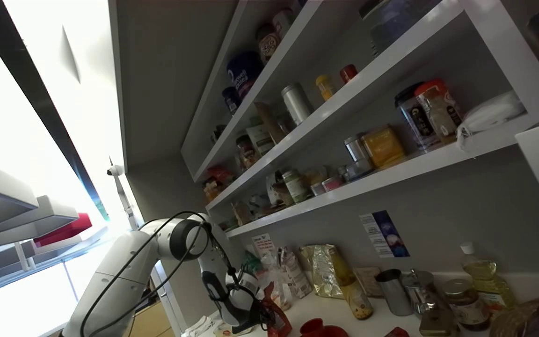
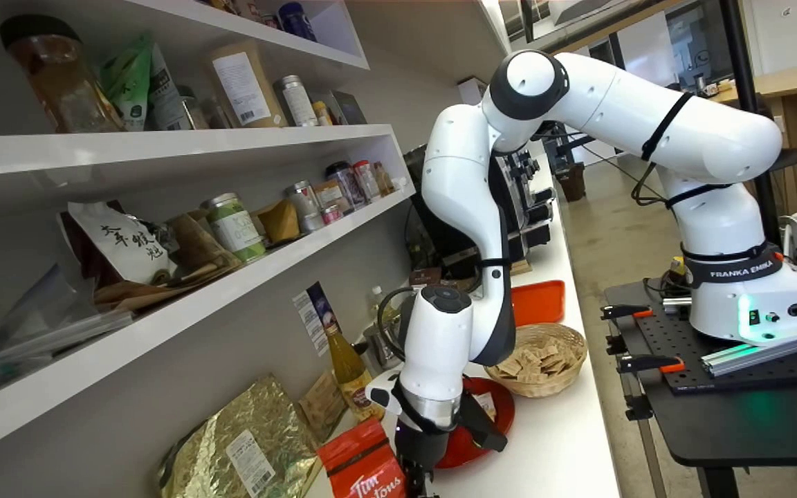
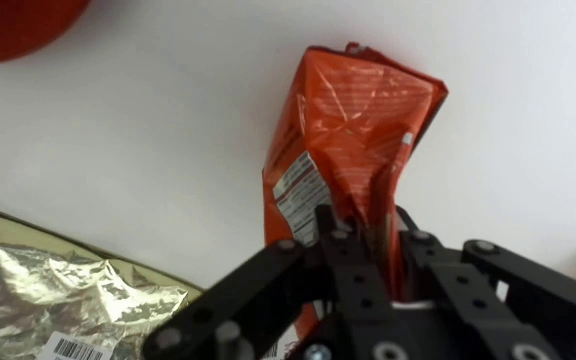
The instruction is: Remove the orange packet from the bottom shelf and put it on the counter
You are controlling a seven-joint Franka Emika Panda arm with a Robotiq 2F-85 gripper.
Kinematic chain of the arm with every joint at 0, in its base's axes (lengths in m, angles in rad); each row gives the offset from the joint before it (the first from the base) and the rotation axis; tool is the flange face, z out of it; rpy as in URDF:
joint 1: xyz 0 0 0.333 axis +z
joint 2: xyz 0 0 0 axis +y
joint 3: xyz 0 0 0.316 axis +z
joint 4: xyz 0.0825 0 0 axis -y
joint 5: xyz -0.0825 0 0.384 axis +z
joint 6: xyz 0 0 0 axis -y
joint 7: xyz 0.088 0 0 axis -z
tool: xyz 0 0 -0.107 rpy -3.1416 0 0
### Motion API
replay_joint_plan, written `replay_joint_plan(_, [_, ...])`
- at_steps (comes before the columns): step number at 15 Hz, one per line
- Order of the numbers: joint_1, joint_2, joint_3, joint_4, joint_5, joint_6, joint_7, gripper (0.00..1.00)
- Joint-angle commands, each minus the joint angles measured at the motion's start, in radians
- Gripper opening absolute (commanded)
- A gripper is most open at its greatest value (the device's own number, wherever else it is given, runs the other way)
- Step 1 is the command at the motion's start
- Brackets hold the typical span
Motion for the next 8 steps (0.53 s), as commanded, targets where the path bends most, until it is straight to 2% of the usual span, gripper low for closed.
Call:
replay_joint_plan(1, [-0.065, -0.118, 0.034, -0.172, 0.146, -0.002, -0.156, 0.51])
replay_joint_plan(2, [-0.085, -0.146, 0.049, -0.211, 0.193, -0.008, -0.198, 0.58])
replay_joint_plan(3, [-0.128, -0.201, 0.087, -0.288, 0.300, -0.021, -0.292, 0.67])
replay_joint_plan(4, [-0.163, -0.235, 0.117, -0.332, 0.359, -0.025, -0.341, 0.73])
replay_joint_plan(6, [-0.266, -0.319, 0.222, -0.433, 0.529, -0.044, -0.494, 0.87])
replay_joint_plan(8, [-0.394, -0.379, 0.361, -0.503, 0.693, -0.075, -0.628, 1.00])
